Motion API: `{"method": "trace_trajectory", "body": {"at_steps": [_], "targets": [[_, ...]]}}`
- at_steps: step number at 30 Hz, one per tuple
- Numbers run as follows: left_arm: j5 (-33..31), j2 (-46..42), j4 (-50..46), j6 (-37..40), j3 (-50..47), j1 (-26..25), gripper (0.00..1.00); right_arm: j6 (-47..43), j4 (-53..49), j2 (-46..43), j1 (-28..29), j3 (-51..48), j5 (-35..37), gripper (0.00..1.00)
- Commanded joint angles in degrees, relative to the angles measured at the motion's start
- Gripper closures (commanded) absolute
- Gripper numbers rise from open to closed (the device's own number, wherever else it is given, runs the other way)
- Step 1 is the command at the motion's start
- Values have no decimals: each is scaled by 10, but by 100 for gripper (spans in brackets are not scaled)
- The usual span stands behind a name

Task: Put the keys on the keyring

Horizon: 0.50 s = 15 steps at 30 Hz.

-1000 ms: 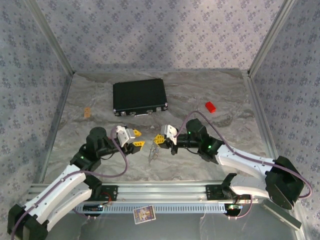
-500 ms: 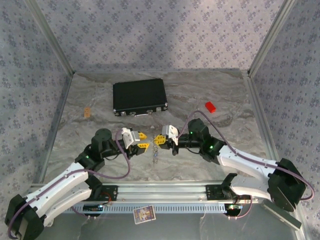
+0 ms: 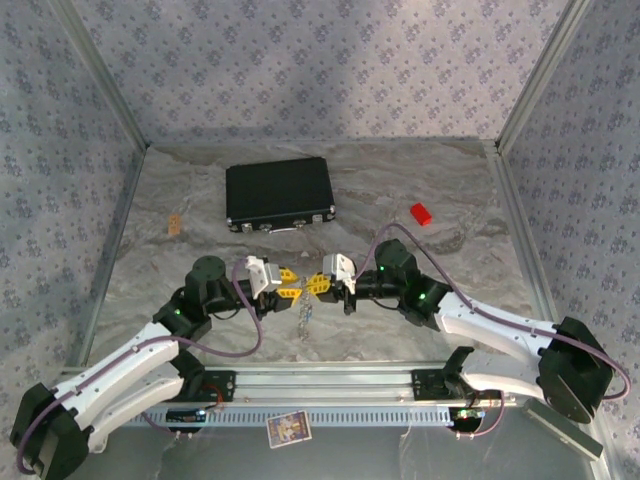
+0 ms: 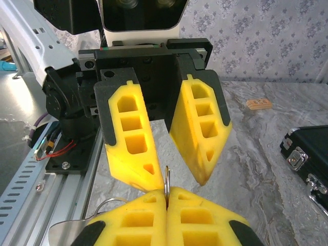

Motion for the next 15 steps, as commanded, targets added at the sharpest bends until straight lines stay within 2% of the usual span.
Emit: {"method": "trace_trajectory", "body": {"at_steps": [1,3,8,15], "targets": [[27,0,19,-1,3,-7,70,2,21,-5,5,16,-3,100],[29,1,18,1,3,-8,70,1,21,-5,5,17,-1,100],[33,0,21,2,4,-9,83,3,22,-3,10,19,-4,100],[32,1,32,-1,7,-11,84,1,21,5,20,23,-1,100]]}}
